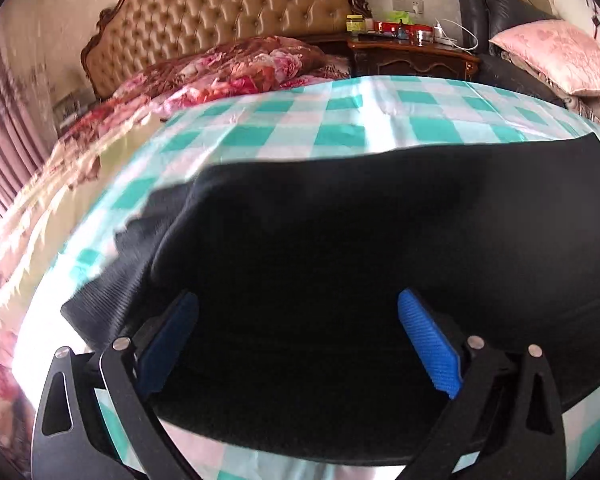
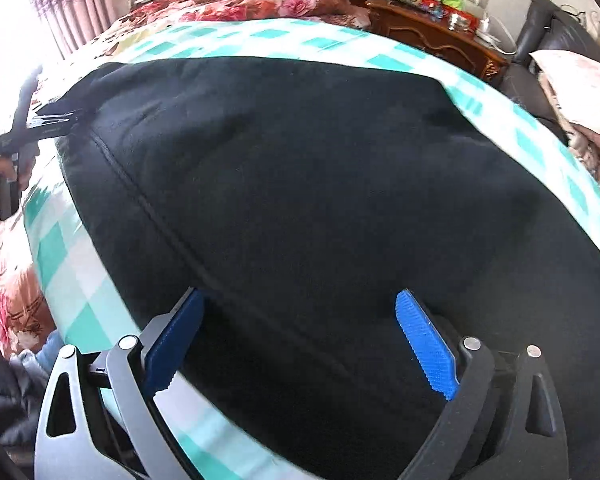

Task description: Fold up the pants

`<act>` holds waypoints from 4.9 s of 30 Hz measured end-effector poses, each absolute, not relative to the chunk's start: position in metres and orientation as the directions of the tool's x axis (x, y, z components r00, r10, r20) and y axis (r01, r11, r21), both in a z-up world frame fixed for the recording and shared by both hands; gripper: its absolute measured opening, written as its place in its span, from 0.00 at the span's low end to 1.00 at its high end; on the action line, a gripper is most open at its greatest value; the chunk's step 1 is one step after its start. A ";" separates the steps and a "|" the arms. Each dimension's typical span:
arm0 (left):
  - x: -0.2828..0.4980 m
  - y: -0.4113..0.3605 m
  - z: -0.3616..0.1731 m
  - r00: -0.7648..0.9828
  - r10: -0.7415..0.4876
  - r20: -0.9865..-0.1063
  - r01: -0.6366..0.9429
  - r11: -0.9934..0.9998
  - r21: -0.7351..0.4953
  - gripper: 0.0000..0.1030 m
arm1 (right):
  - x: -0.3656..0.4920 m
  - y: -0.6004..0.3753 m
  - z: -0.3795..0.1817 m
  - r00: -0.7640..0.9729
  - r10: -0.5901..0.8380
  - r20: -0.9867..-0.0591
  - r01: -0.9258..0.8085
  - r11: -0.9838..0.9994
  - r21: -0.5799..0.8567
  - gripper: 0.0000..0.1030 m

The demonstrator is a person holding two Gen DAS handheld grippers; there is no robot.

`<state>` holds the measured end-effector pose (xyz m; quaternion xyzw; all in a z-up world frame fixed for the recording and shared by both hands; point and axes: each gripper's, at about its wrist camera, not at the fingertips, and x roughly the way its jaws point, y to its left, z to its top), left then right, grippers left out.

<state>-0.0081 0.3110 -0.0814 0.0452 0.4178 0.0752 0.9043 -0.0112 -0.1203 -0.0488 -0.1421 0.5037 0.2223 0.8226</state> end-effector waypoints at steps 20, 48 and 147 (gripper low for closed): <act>0.022 0.192 -0.038 0.649 -0.034 -0.760 0.119 0.991 0.058 0.98 | -0.010 -0.284 -0.020 0.606 -0.039 -0.795 -0.126 0.982 -0.144 0.91; 0.087 0.336 -0.087 0.481 0.031 -0.876 -0.135 0.990 -0.039 0.98 | 0.085 -0.248 -0.065 0.420 0.058 -0.906 -0.198 0.980 -0.029 0.95; -0.107 0.243 -0.047 0.870 0.176 -0.461 -0.105 0.979 0.176 0.99 | 0.110 0.138 0.038 -0.101 0.736 -0.669 -0.503 0.542 0.673 0.18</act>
